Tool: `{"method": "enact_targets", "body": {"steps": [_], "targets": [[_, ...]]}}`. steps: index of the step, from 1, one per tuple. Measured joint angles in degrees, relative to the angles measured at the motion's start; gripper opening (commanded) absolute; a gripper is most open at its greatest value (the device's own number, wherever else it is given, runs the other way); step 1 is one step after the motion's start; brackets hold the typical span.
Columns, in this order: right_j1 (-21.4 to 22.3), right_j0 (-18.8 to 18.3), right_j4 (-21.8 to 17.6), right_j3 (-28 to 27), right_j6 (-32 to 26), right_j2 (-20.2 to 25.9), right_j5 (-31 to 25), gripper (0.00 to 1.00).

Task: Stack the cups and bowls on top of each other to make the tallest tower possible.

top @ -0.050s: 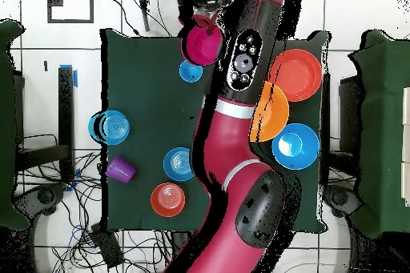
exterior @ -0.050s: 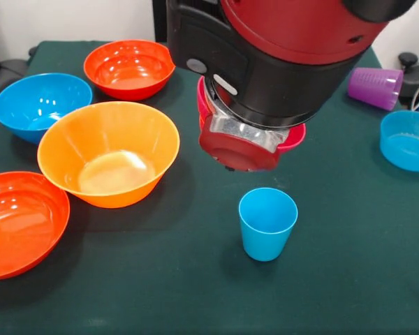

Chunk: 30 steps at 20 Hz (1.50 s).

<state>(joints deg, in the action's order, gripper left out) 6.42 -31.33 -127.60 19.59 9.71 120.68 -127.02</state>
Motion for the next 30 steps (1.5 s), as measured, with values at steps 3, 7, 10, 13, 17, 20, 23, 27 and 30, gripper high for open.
{"method": "enact_targets", "body": {"steps": [3,7,10,13,17,20,23,27,30], "targets": [[-0.1,-0.1,1.4,0.0,0.0,0.0,0.0,0.0],[-0.2,-0.1,4.2,0.0,0.0,0.0,0.0,0.0],[-0.3,-0.1,5.6,0.0,0.0,0.2,0.0,0.0],[-0.5,-0.1,6.4,-0.1,0.0,0.5,0.0,0.0],[-1.5,-0.1,7.8,-0.5,0.0,1.1,0.3,0.0],[-2.4,0.1,7.8,-1.4,0.3,1.7,1.4,0.0],[-2.8,0.1,7.9,-1.9,0.3,2.2,2.4,0.0],[-3.1,0.1,7.9,-2.8,0.3,2.9,4.1,0.0],[-3.1,0.1,7.9,-3.5,0.4,3.7,5.5,0.0]]}}
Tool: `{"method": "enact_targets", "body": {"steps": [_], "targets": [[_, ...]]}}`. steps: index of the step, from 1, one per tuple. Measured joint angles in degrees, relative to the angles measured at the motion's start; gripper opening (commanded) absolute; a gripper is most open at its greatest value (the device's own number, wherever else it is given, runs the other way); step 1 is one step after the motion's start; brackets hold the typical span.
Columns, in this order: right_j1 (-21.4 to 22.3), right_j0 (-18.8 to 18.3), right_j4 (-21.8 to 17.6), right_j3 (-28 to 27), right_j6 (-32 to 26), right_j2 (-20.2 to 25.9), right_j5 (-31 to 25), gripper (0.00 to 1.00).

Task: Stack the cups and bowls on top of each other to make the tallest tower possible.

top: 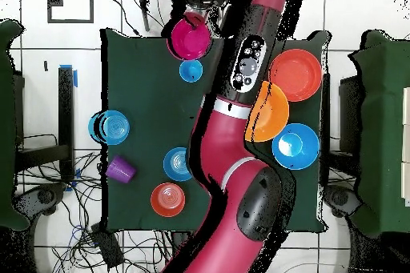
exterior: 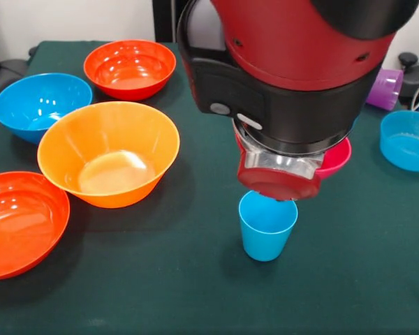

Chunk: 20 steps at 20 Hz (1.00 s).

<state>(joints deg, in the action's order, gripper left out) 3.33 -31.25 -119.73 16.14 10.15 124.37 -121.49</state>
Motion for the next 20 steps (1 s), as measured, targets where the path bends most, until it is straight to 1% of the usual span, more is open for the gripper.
{"method": "enact_targets", "body": {"steps": [4,6,10,14,16,17,19,20], "targets": [[0.0,-0.1,-0.2,-0.8,0.4,1.6,1.7,0.0],[0.0,-0.2,-1.1,-1.4,0.8,2.9,2.2,0.0],[0.0,-0.3,-1.8,-1.9,1.7,4.4,2.2,0.0],[0.0,-0.5,-2.5,-2.2,4.0,6.1,2.3,0.0],[0.0,-0.7,-3.4,-2.3,5.0,7.0,2.4,0.0],[0.0,-0.8,-4.9,-2.4,5.9,8.2,2.7,0.0],[0.0,-0.8,-6.0,-2.5,6.4,8.9,3.1,0.0],[0.0,-0.8,-7.3,-2.6,6.7,9.8,3.8,0.0]]}}
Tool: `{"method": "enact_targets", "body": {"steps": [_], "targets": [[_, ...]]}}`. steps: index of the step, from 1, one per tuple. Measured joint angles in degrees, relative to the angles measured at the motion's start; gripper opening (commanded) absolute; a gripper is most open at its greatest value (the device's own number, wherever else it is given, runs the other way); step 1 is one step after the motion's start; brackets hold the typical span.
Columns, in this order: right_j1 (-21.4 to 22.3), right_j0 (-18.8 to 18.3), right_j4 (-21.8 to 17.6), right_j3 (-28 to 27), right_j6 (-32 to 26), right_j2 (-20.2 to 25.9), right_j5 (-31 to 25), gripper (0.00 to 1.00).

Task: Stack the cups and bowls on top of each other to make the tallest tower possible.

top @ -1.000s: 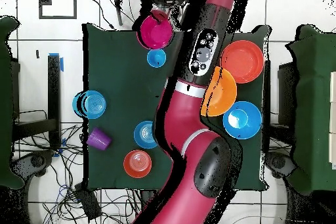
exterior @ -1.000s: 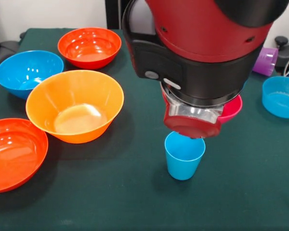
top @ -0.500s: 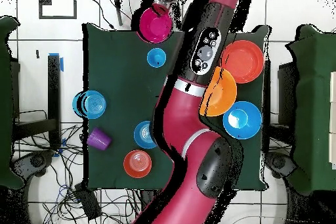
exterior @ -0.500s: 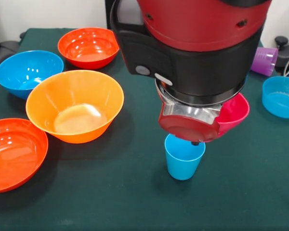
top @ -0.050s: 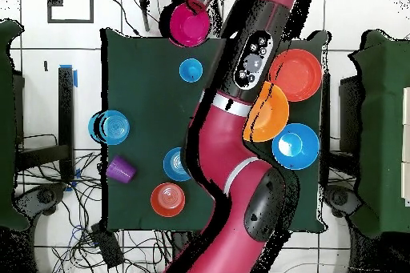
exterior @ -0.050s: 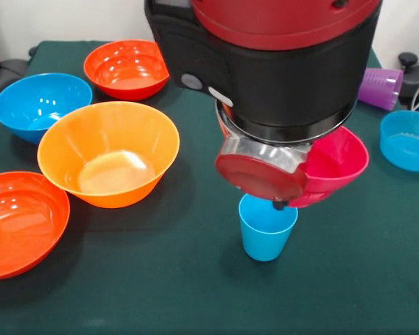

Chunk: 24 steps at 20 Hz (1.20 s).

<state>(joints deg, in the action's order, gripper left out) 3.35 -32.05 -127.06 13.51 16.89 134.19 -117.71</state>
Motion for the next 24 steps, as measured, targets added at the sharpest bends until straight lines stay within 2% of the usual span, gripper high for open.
{"method": "enact_targets", "body": {"steps": [9,15,24], "targets": [[-0.5,-0.1,-7.7,-0.6,0.6,6.2,6.0,0.0],[-1.6,-0.2,-9.8,-0.6,0.6,8.8,7.9,0.0],[-1.7,-0.7,-10.8,-0.6,0.6,8.9,7.9,0.0]]}}
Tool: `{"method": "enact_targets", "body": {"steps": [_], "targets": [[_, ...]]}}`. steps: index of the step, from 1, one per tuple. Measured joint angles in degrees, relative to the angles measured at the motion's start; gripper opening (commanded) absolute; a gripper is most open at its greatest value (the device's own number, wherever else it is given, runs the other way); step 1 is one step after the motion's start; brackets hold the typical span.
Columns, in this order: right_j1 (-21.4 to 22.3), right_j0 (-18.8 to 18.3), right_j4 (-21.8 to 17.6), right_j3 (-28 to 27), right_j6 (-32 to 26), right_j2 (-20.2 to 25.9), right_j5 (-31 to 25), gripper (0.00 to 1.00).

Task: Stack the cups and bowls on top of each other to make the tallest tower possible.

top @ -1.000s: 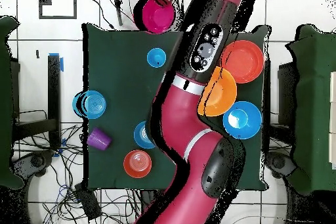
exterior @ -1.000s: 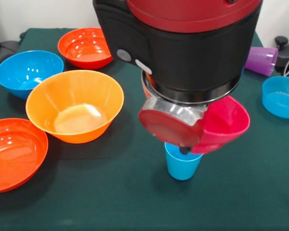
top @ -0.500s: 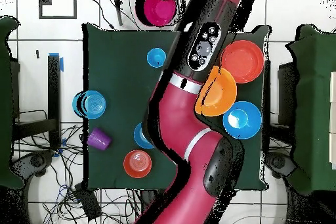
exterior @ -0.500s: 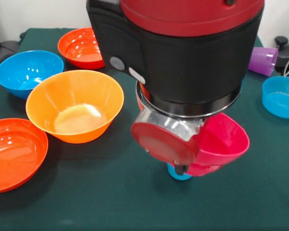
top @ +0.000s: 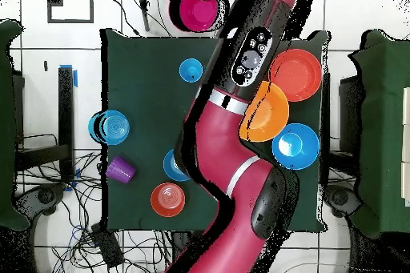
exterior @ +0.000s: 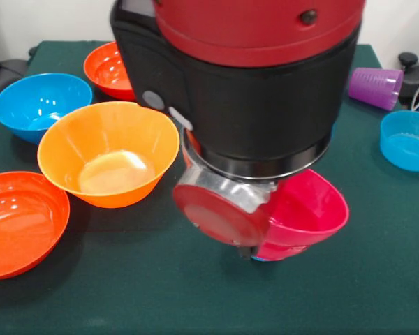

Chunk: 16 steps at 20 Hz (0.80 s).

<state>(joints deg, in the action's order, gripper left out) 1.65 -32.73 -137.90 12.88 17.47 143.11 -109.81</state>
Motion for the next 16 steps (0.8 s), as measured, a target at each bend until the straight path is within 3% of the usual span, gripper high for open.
{"method": "enact_targets", "body": {"steps": [8,16], "targets": [[-0.4,-1.5,-0.1,0.0,0.0,0.0,0.0,0.0],[-0.7,-2.8,-0.5,0.0,0.0,0.0,-3.9,0.0]]}}
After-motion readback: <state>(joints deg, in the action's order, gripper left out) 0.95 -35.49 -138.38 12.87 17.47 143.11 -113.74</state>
